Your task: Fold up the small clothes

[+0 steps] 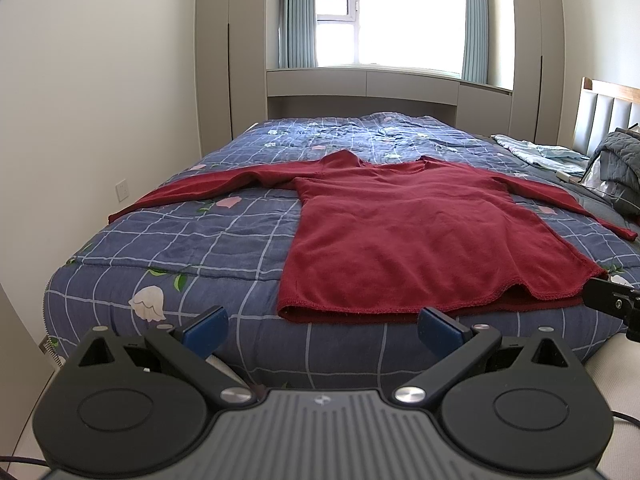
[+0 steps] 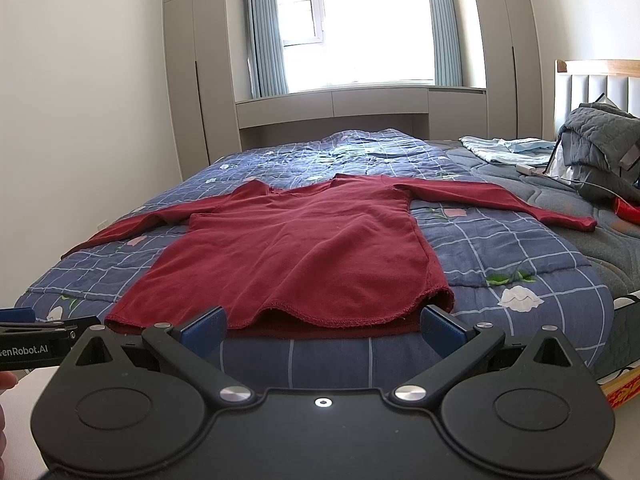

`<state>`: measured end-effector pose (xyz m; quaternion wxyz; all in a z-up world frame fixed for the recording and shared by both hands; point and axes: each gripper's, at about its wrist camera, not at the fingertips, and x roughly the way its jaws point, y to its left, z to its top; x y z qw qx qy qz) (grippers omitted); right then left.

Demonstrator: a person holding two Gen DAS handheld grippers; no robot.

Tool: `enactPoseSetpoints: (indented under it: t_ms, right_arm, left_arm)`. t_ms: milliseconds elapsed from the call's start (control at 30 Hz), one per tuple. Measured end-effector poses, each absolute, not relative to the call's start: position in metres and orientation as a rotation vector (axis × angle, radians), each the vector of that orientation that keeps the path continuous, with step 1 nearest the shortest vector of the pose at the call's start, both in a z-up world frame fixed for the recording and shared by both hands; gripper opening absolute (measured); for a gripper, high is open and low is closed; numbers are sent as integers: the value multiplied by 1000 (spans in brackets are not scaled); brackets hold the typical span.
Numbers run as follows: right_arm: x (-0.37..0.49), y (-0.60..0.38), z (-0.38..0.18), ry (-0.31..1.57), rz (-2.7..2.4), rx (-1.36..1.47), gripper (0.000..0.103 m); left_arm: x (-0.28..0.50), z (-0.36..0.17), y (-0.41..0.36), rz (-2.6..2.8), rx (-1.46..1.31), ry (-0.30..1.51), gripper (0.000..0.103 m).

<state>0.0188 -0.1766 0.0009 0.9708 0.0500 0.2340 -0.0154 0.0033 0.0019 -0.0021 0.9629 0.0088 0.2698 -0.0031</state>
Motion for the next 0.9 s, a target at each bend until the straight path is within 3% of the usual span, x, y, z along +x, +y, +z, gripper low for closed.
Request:
enactPoseSetpoints:
  t_ms: [900]
  right_arm:
    - [21,-176,3,493,-28,107,103]
  left_arm:
    - [1,-10,-1,-13,24,575,103]
